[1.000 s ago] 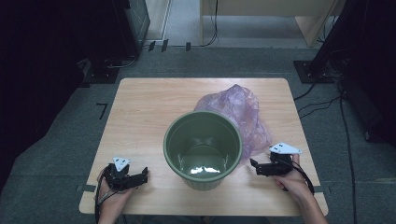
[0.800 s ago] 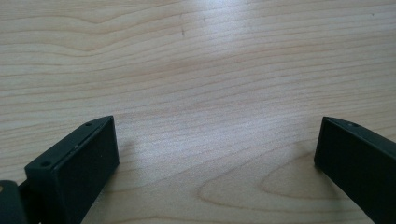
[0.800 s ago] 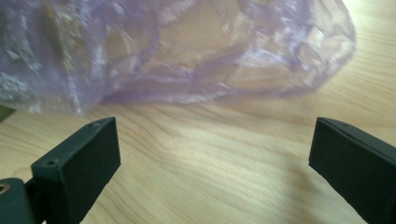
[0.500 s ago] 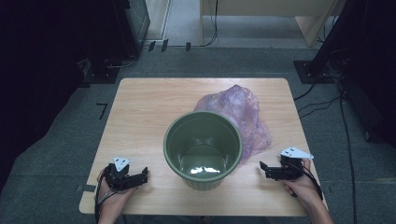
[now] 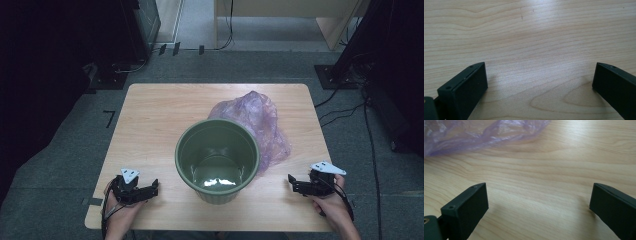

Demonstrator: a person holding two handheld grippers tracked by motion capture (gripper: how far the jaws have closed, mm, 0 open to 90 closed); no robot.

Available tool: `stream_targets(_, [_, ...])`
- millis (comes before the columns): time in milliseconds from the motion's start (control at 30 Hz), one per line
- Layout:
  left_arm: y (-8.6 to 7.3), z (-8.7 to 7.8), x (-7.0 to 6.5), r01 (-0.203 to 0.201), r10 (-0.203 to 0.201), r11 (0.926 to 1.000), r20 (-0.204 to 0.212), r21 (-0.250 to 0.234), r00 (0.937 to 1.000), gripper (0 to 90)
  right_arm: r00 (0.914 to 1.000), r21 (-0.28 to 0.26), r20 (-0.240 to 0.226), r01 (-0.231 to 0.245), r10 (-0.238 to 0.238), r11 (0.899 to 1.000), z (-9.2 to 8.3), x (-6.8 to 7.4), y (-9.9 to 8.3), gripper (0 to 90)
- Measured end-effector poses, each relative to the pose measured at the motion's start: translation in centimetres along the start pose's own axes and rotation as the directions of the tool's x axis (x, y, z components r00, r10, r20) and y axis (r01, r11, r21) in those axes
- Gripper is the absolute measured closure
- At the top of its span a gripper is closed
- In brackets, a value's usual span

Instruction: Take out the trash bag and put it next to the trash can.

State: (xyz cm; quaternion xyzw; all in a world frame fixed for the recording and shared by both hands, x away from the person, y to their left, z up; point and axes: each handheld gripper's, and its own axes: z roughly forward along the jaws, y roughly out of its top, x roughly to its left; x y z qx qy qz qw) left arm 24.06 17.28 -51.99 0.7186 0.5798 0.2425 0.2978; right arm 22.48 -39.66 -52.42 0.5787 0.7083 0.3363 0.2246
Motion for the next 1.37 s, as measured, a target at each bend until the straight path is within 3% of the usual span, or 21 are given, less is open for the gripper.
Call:
stream_targets(267, [0.0,0.0,0.0,0.0,0.0,1.0,0.0,0.0,1.0,0.0,0.9973,0.032,0.073,-0.001,-0.002,0.999,-1.0,-0.4,-1.1,1.6])
stream_targets(1067, [0.0,0.0,0.0,0.0,0.0,1.0,0.0,0.0,1.0,0.0,0.992,0.029,0.118,-0.05,0.046,0.998,-4.2,-2.0,-3.8,1.6])
stream_targets(1367, [0.0,0.0,0.0,0.0,0.0,1.0,0.0,0.001,1.0,0.0,0.9894,0.004,0.132,-0.062,0.061,0.998,-4.7,-2.7,-4.6,1.6])
